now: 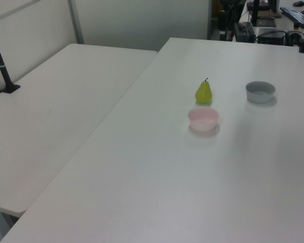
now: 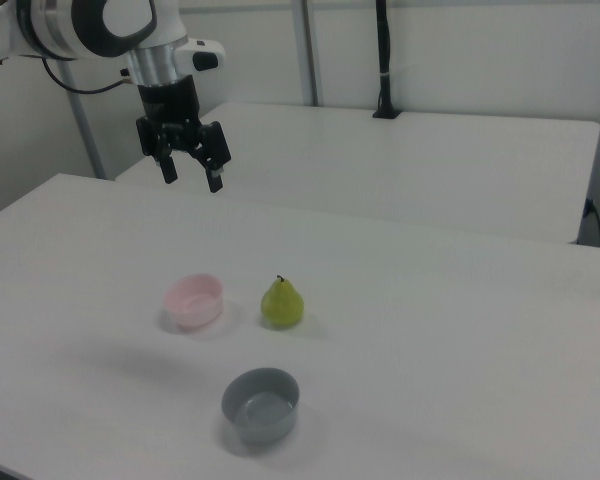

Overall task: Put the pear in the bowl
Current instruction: 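Move the open gripper over the green pear and lower it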

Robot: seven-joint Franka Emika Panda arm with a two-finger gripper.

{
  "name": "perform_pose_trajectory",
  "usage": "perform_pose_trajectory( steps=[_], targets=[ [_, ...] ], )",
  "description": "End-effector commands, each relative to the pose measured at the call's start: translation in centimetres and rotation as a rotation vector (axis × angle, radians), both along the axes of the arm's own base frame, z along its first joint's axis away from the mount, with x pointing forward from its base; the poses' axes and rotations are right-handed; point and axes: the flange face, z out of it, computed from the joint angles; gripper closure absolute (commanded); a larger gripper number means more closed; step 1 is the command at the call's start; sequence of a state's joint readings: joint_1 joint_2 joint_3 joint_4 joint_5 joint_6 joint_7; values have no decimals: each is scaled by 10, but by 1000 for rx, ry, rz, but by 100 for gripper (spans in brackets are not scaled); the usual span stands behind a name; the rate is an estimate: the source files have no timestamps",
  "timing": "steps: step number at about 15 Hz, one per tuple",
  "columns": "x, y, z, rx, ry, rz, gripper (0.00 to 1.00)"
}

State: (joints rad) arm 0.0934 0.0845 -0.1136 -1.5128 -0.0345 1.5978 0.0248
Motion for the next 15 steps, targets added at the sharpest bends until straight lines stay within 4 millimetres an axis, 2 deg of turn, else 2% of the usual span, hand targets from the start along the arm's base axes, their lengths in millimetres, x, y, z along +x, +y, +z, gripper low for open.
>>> perform_pose_trajectory(
  steps=[1, 7, 11, 15],
  targets=[
    [-6, 1, -1, -4, 10, 5, 0],
    [-6, -1, -1, -3, 7, 0, 0],
    [6, -7, -6, -7, -45, 27, 0],
    [18, -21, -28, -14, -26, 51, 0]
  ],
)
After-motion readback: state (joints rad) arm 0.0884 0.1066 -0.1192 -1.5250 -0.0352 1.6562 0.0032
